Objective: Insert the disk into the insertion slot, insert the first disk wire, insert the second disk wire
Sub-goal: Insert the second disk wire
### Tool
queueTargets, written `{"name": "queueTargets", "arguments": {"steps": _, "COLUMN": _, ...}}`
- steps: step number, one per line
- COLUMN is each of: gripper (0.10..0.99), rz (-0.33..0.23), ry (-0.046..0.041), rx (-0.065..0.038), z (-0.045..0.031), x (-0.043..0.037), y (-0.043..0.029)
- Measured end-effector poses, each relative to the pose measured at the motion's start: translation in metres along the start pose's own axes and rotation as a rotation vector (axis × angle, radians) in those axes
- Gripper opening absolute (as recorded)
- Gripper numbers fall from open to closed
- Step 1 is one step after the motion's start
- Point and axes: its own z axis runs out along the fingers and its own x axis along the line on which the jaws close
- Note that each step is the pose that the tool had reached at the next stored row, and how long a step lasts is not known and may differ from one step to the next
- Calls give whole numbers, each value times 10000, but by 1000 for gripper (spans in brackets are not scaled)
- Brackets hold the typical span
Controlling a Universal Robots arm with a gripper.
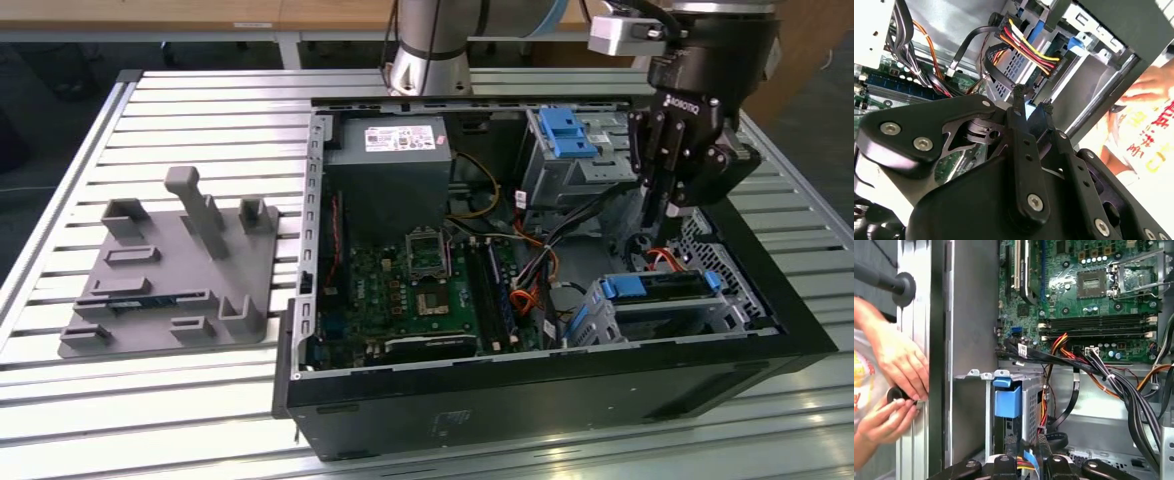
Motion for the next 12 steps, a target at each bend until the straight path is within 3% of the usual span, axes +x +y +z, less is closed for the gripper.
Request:
{"name": "queueTargets", "arguments": {"steps": 3, "gripper": 298, "rz": 22, "ry": 170, "rx": -98, "z": 7, "x": -21, "y": -9}}
{"name": "queueTargets", "arguments": {"steps": 6, "gripper": 298, "rz": -37, "ry": 594, "rx": -237, "z": 5, "x": -36, "y": -12}}
{"name": "queueTargets", "arguments": {"steps": 12, "gripper": 298, "rz": -45, "ry": 600, "rx": -236, "z": 16, "x": -66, "y": -12}}
